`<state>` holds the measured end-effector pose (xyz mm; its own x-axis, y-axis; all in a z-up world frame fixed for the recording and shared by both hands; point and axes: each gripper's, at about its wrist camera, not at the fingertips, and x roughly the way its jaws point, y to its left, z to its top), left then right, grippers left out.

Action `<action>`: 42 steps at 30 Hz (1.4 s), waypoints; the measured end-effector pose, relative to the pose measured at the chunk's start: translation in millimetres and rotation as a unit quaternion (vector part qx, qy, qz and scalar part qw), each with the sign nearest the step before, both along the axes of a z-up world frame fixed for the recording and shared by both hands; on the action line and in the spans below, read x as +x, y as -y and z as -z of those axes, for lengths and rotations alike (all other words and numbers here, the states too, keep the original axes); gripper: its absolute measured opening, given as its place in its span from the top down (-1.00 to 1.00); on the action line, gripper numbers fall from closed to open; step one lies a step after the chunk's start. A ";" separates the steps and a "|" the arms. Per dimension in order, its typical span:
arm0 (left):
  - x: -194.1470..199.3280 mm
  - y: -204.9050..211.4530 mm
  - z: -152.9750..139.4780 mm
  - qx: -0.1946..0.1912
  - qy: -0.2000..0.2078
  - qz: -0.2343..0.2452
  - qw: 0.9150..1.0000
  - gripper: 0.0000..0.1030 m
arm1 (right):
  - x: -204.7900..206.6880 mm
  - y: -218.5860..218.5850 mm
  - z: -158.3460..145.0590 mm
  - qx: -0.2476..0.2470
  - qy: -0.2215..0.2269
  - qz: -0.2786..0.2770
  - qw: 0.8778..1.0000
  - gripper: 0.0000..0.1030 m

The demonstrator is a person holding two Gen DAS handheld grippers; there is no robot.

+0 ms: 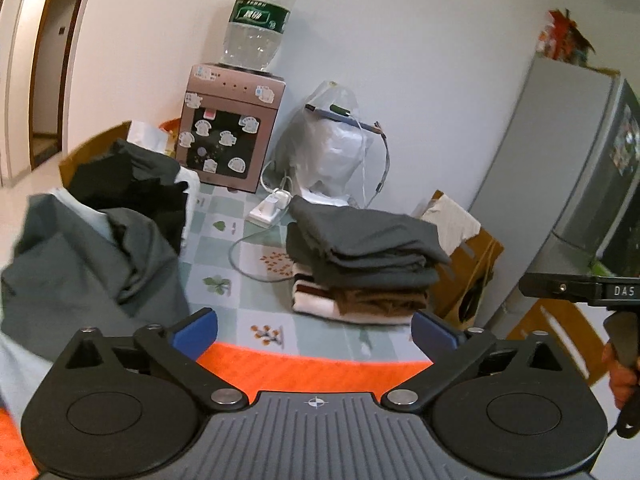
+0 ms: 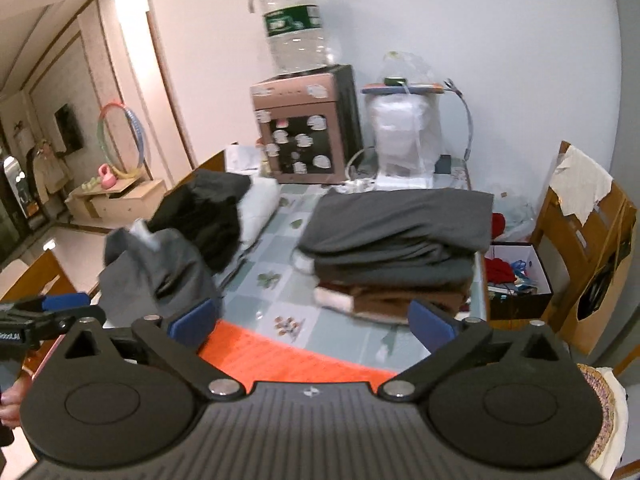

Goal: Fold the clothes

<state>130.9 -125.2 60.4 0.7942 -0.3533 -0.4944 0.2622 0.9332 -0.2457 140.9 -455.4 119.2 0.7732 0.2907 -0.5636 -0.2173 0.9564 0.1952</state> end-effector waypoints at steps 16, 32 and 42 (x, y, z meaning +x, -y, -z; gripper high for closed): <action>-136.1 -58.2 13.4 0.146 0.052 0.019 0.988 -1.00 | -155.2 -143.6 27.1 -0.058 0.010 0.110 0.992 -1.00; -180.9 -106.0 48.7 0.126 -0.035 -0.045 0.990 -1.00 | -217.1 -199.1 59.2 -0.052 -0.002 0.111 0.992 -1.00; -176.2 -104.1 53.4 0.085 -0.073 -0.107 0.988 -1.00 | -207.5 -186.8 78.2 -0.045 -0.032 0.136 0.989 -1.00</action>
<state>-45.3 -21.1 7.1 0.7577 -0.0868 -0.6468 0.0279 0.9945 -0.1008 -66.6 -268.6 40.9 0.7775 0.0221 -0.6285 0.0613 0.9920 0.1107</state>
